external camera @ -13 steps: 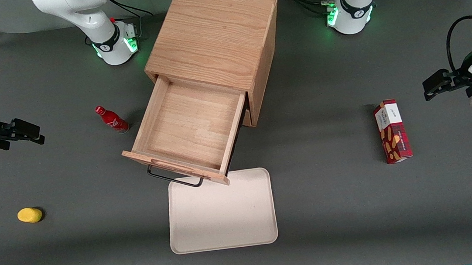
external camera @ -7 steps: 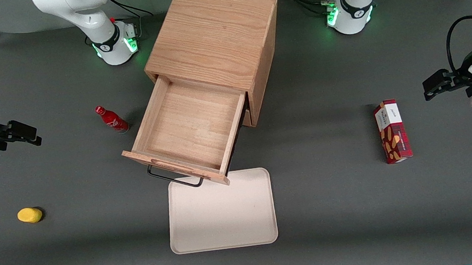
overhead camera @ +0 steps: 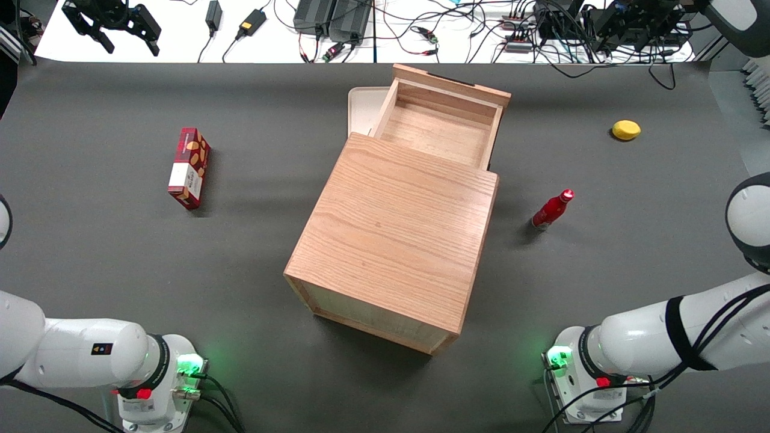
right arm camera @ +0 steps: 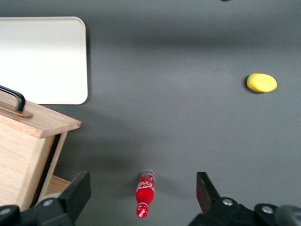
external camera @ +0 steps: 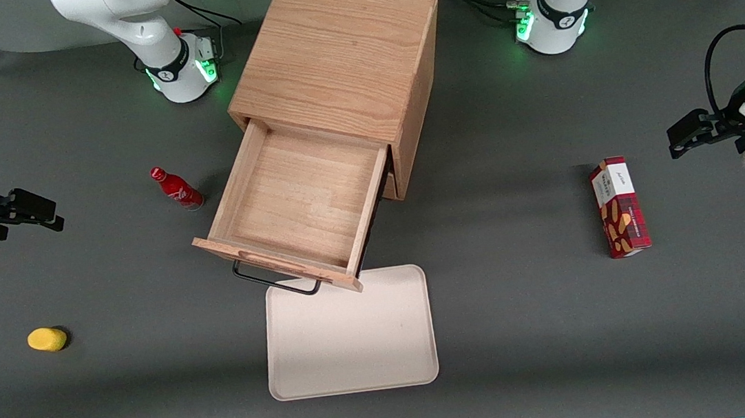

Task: Close top drawer
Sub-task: 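Move the right gripper from rest toward the open drawer's black handle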

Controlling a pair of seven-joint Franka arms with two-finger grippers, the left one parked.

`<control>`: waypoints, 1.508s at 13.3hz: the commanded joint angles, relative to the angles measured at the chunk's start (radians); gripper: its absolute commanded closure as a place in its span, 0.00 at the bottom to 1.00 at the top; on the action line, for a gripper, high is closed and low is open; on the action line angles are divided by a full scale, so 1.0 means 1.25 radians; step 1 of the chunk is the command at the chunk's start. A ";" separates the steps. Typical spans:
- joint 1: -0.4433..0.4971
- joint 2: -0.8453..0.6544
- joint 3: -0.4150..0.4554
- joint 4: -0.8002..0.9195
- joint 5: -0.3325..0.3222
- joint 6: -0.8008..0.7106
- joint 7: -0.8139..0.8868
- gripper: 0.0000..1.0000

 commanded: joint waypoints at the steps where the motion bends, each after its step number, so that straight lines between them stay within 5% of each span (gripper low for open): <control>1: 0.034 0.060 -0.003 0.091 0.038 -0.006 0.009 0.00; 7: 0.163 0.185 -0.003 0.232 0.071 0.019 0.120 0.00; 15: 0.207 0.308 0.002 0.281 0.100 0.240 0.154 0.00; 20: 0.207 0.319 0.003 0.275 0.096 0.235 -0.126 0.00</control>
